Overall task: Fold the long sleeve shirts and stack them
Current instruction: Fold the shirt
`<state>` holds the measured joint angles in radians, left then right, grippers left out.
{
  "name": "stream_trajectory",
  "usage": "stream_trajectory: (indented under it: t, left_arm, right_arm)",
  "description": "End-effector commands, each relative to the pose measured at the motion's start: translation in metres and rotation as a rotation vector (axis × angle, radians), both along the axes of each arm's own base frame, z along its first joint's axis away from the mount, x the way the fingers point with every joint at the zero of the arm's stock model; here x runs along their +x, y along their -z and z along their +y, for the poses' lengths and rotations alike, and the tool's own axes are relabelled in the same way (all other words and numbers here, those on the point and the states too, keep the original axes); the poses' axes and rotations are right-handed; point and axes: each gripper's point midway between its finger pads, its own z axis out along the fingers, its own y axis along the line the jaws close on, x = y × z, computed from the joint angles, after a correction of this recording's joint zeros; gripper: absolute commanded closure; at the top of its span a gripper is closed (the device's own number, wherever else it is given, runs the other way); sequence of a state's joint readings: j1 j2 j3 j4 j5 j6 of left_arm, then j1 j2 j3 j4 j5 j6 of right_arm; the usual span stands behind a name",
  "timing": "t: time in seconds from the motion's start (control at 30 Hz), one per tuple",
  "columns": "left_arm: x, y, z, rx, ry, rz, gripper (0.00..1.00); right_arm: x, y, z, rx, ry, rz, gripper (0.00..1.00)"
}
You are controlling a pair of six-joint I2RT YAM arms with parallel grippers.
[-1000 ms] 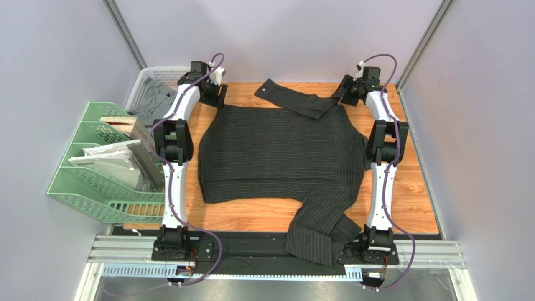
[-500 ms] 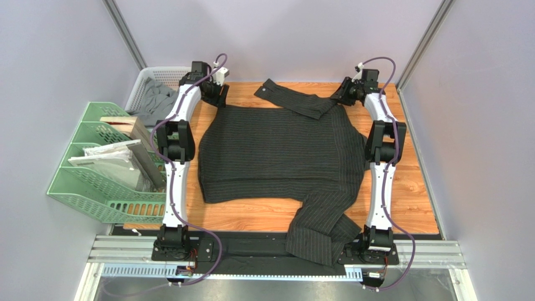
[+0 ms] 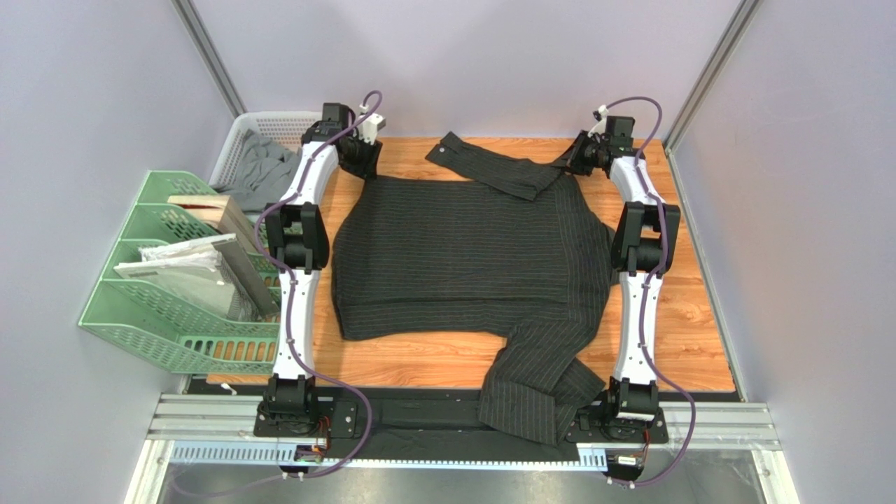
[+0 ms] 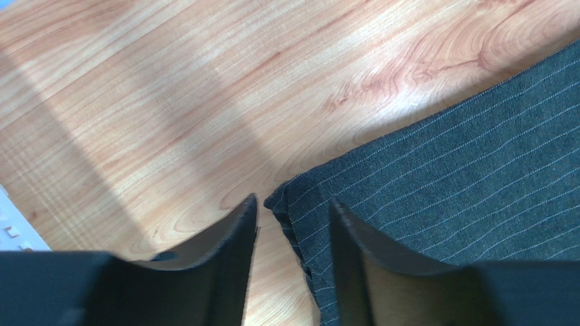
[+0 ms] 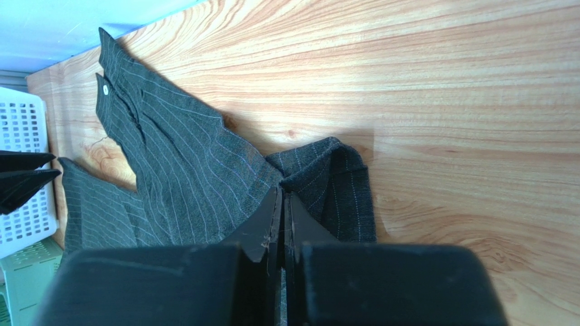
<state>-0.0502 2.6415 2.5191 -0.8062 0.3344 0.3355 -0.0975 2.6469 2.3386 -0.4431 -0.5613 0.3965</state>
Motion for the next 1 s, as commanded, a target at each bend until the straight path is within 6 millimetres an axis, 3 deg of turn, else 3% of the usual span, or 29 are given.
stream_trajectory:
  t: [0.0,0.23,0.4,0.5,0.53,0.57,0.67,0.73,0.77,0.8,0.87,0.93,0.97]
  left_arm:
    - [0.007,-0.009,-0.001,0.029,0.025,-0.037,0.55]
    - [0.005,0.005,-0.014,0.138,0.064,-0.030,0.57]
    - [0.005,0.009,-0.009,0.179,0.047,-0.025,0.59]
    - [0.004,0.009,-0.010,0.177,0.049,-0.023,0.84]
    - [0.004,0.008,-0.010,0.177,0.050,-0.024,1.00]
    - [0.004,0.008,-0.009,0.177,0.054,-0.026,1.00]
    - [0.006,-0.009,-0.013,0.141,0.057,-0.069,1.00]
    - [0.010,-0.035,-0.012,0.122,0.052,-0.130,1.00]
    - [0.014,-0.059,-0.012,0.110,0.050,-0.187,1.00]
    - [0.013,-0.063,-0.011,0.109,0.051,-0.194,1.00]
    - [0.014,-0.092,-0.011,0.084,0.064,-0.254,1.00]
    - [0.013,-0.104,-0.008,0.084,0.064,-0.280,1.00]
    - [0.012,-0.119,-0.009,0.079,0.087,-0.314,1.00]
  right_arm:
    - [0.009,-0.028,0.004,0.034,-0.022,-0.078,1.00]
    - [0.008,-0.040,0.007,0.056,-0.036,-0.092,1.00]
    - [0.006,-0.041,0.008,0.064,-0.046,-0.091,1.00]
    - [0.006,-0.042,0.008,0.064,-0.051,-0.096,1.00]
    - [0.006,-0.043,0.008,0.067,-0.051,-0.095,1.00]
    - [0.006,-0.044,0.008,0.071,-0.054,-0.097,1.00]
    - [0.006,-0.057,0.007,0.093,-0.048,-0.108,1.00]
    - [0.008,-0.078,0.005,0.117,-0.035,-0.130,1.00]
    - [0.008,-0.086,0.005,0.128,-0.032,-0.140,1.00]
    - [0.007,-0.102,0.005,0.135,-0.033,-0.163,1.00]
    - [0.005,-0.116,0.003,0.155,-0.023,-0.170,1.00]
    - [0.001,-0.133,0.003,0.171,-0.029,-0.186,1.00]
    - [-0.001,-0.138,0.005,0.182,-0.028,-0.181,1.00]
